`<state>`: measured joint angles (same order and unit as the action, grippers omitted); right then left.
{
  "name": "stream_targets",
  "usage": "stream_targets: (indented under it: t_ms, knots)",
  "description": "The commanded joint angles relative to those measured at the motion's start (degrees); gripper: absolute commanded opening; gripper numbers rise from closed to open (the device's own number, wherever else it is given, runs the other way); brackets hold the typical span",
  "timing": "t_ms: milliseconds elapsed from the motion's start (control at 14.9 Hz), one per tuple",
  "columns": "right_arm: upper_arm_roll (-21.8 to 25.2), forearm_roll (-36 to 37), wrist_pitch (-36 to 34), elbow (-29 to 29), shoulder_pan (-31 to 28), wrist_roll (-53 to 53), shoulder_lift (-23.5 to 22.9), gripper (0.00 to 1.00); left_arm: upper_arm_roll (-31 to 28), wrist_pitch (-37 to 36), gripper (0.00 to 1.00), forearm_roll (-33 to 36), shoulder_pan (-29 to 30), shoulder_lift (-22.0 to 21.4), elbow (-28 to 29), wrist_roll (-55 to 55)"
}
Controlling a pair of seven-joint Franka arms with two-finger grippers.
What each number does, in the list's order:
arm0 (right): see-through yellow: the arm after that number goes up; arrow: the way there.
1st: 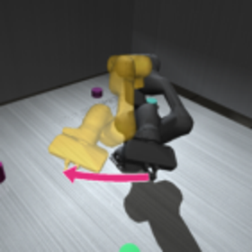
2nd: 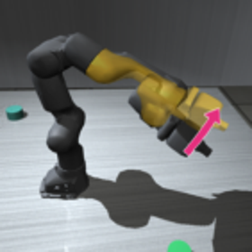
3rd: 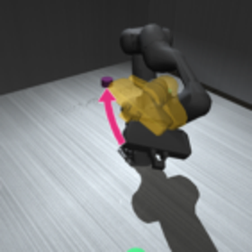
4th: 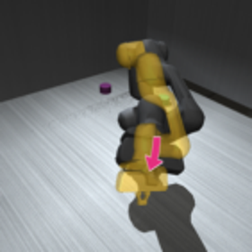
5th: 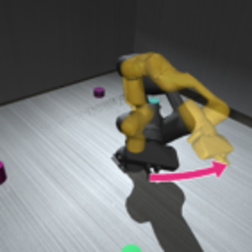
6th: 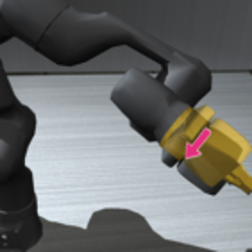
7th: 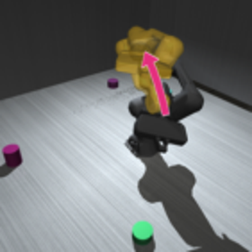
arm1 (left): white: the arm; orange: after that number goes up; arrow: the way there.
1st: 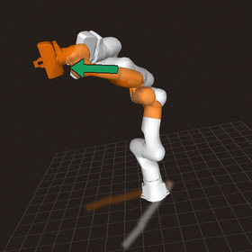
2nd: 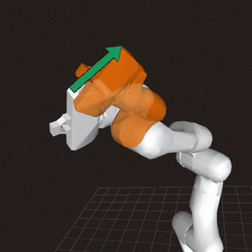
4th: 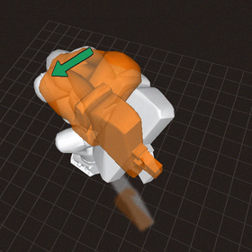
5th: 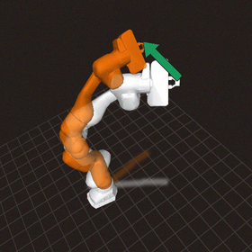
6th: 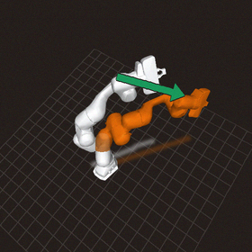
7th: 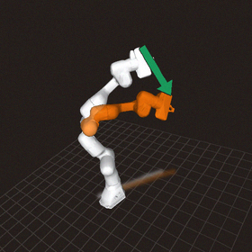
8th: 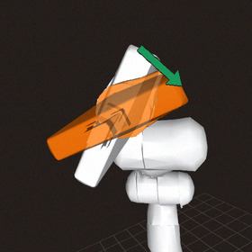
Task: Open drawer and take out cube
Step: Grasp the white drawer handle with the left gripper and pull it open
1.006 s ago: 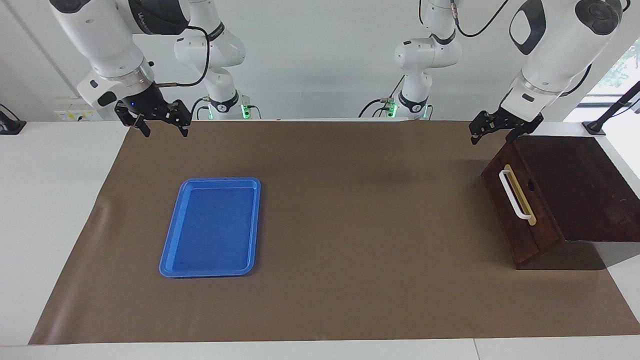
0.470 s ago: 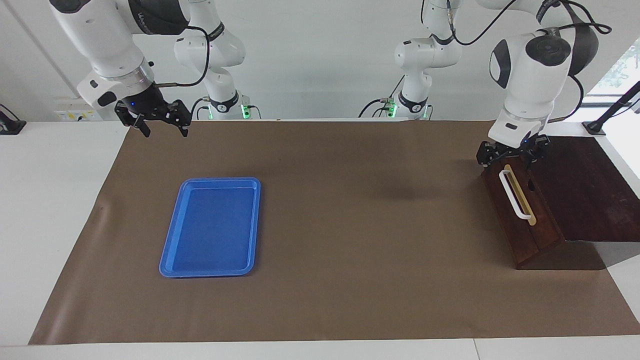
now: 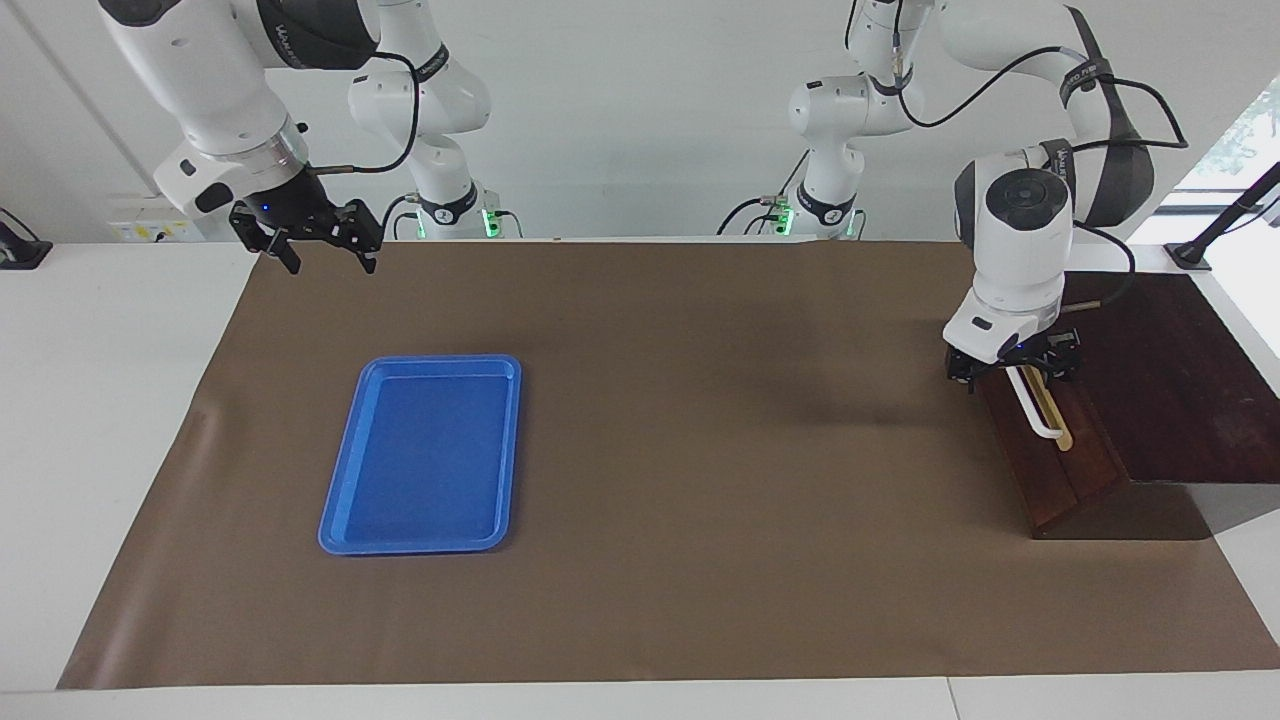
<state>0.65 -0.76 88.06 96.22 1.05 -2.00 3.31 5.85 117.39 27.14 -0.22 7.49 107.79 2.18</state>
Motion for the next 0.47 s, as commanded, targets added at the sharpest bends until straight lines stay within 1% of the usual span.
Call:
stream_targets:
  t_ms: [0, 67, 403]
  knots:
    - [-0.5, 0.8, -0.2, 0.8, -0.9, 0.8, 0.6, 1.00, -0.5, 5.5, 1.00, 4.0, 0.8, -0.5, 3.8, 1.1]
    - [-0.6, 0.8, -0.2, 0.8, -0.9, 0.8, 0.6, 1.00, -0.5, 6.6, 1.00, 5.6, 1.2, -0.4, 4.6, 1.2]
    - [-0.6, 0.8, -0.2, 0.7, -0.9, 0.8, 0.6, 1.00, -0.5, 8.6, 1.00, 5.8, 1.7, -0.3, 6.8, 1.4]
